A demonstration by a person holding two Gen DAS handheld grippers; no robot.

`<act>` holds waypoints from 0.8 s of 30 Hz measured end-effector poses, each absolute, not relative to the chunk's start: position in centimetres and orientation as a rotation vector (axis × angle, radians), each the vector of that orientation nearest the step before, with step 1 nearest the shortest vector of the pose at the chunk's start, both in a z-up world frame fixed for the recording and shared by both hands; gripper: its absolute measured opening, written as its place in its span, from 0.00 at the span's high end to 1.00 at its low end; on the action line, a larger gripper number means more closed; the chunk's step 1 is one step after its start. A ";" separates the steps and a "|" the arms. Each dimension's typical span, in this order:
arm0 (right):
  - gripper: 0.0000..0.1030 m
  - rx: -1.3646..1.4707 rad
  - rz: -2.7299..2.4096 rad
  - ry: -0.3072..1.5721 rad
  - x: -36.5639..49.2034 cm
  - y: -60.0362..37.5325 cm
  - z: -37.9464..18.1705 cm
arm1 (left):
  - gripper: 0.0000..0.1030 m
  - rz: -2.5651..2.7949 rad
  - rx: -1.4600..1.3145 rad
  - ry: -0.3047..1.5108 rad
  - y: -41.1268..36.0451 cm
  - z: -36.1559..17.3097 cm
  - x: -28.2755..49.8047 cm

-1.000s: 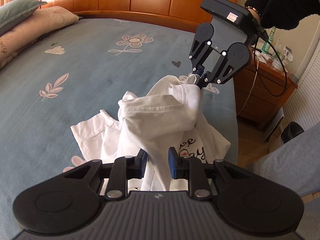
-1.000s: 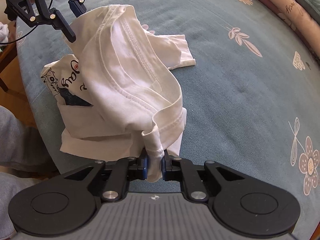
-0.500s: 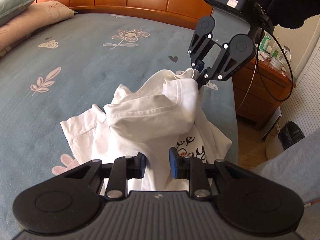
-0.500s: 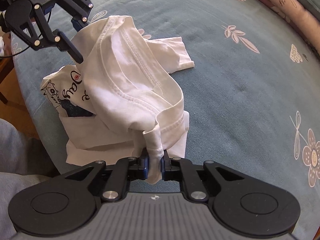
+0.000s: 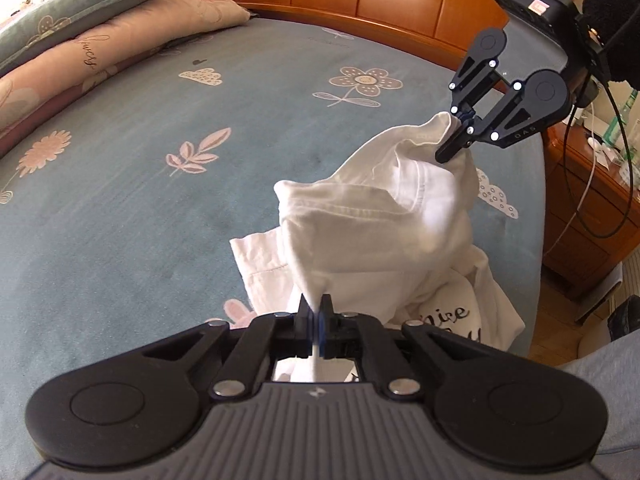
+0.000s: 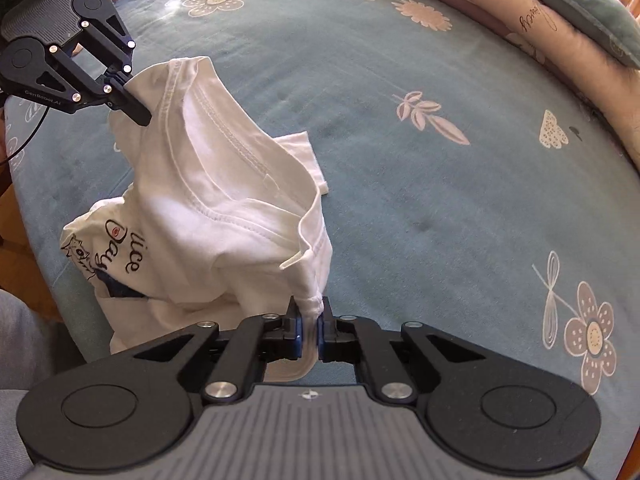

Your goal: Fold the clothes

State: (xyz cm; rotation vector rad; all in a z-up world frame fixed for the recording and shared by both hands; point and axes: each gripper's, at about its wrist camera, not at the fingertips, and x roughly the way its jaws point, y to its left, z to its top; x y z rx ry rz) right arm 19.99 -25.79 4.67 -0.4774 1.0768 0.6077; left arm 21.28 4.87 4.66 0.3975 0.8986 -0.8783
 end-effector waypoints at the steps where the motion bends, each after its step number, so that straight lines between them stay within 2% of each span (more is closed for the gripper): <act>1: 0.93 -0.492 0.604 1.061 20.5 -25.6 4.9 | 1.00 -0.854 0.401 0.895 5.0 5.0 21.8; 11: 0.93 -0.605 0.586 0.932 26.4 -22.3 3.3 | 1.00 -0.622 0.378 0.953 5.4 4.3 28.0; 24: 0.93 -0.618 0.509 0.943 35.0 -22.1 -1.6 | 1.00 -0.484 0.362 1.044 4.9 -0.7 37.0</act>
